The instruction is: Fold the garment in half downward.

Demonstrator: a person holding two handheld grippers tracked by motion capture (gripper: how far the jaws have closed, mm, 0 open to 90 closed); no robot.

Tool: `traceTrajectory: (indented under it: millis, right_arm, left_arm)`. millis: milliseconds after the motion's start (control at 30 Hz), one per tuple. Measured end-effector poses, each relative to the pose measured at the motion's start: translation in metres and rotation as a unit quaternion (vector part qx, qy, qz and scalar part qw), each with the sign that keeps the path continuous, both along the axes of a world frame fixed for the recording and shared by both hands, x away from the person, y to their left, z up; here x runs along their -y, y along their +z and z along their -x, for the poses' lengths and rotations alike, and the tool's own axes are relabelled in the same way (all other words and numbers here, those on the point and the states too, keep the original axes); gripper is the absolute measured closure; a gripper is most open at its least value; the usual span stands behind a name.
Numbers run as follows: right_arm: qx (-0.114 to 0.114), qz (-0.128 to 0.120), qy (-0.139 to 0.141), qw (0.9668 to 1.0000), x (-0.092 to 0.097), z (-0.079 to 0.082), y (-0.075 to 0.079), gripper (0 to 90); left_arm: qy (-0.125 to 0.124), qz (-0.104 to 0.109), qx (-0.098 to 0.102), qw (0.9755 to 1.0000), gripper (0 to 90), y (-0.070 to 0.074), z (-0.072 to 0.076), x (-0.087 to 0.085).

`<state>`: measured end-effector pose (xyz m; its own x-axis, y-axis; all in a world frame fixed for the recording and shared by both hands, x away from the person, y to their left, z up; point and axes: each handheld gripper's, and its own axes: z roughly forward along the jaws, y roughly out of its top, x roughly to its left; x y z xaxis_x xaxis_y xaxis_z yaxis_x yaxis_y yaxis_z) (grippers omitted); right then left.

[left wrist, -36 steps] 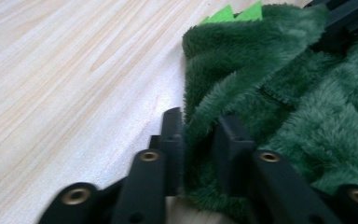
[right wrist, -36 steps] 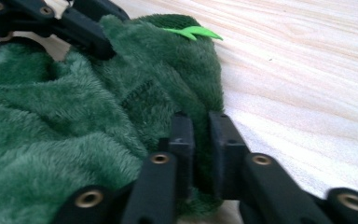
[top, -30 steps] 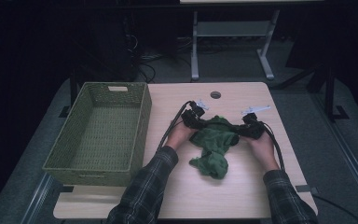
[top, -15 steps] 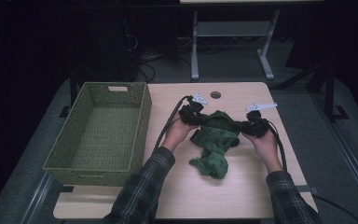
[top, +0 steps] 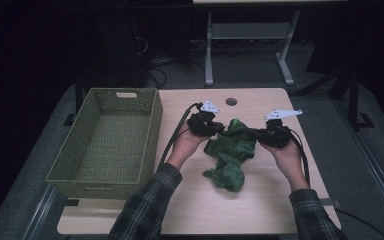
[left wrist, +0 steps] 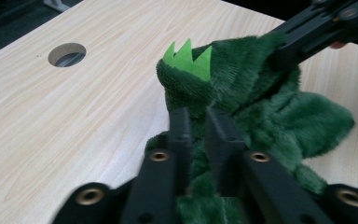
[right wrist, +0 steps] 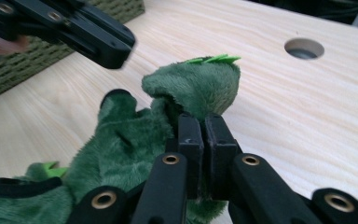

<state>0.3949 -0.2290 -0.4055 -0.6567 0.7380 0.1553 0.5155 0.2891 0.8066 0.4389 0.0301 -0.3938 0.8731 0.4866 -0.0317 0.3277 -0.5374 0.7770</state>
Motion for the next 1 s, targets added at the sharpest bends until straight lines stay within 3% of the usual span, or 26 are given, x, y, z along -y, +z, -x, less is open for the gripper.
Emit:
traceTrajectory:
  millis: [200, 467, 600, 633, 700, 867, 967, 1000]
  right_arm:
    - [0.009, -0.004, 0.017, 0.9998, -0.005, 0.005, 0.011, 87.8]
    - [0.011, 0.001, 0.014, 0.9998, -0.004, -0.001, 0.011, 87.8]
    - [0.018, 0.0, 0.014, 0.9998, -0.005, 0.0, 0.015, 87.8]
    - [0.019, 0.0, 0.013, 0.9997, -0.006, 0.0, 0.015, 87.8]
    - [0.018, -0.001, 0.018, 0.9997, -0.006, 0.001, 0.015, 87.8]
    - [0.021, -0.015, 0.023, 0.9994, -0.006, 0.003, 0.019, 87.9]
    - [0.024, -0.015, 0.025, 0.9993, -0.005, 0.005, 0.02, 87.8]
    - [0.023, -0.015, 0.025, 0.9993, -0.004, 0.006, 0.021, 87.8]
  left_arm:
    - [0.002, -0.01, -0.012, 0.9999, 60.8, -0.015, -0.008, 0.005]
    - [-0.011, -0.024, -0.016, 0.9995, 50.8, -0.035, -0.004, 0.004]
    - [-0.01, -0.022, -0.004, 0.9997, 47.5, -0.036, -0.004, 0.006]
    - [-0.007, -0.01, 0.001, 0.9999, 47.5, -0.036, -0.004, 0.007]
    - [-0.011, -0.007, 0.004, 0.9999, 47.4, -0.034, -0.005, 0.009]
    - [-0.02, -0.022, 0.013, 0.9995, 48.2, -0.037, -0.008, 0.018]
    - [-0.018, -0.021, 0.015, 0.9995, 58.1, -0.039, -0.011, 0.019]
    - [-0.014, -0.02, 0.015, 0.9996, 65.3, -0.04, -0.012, 0.019]
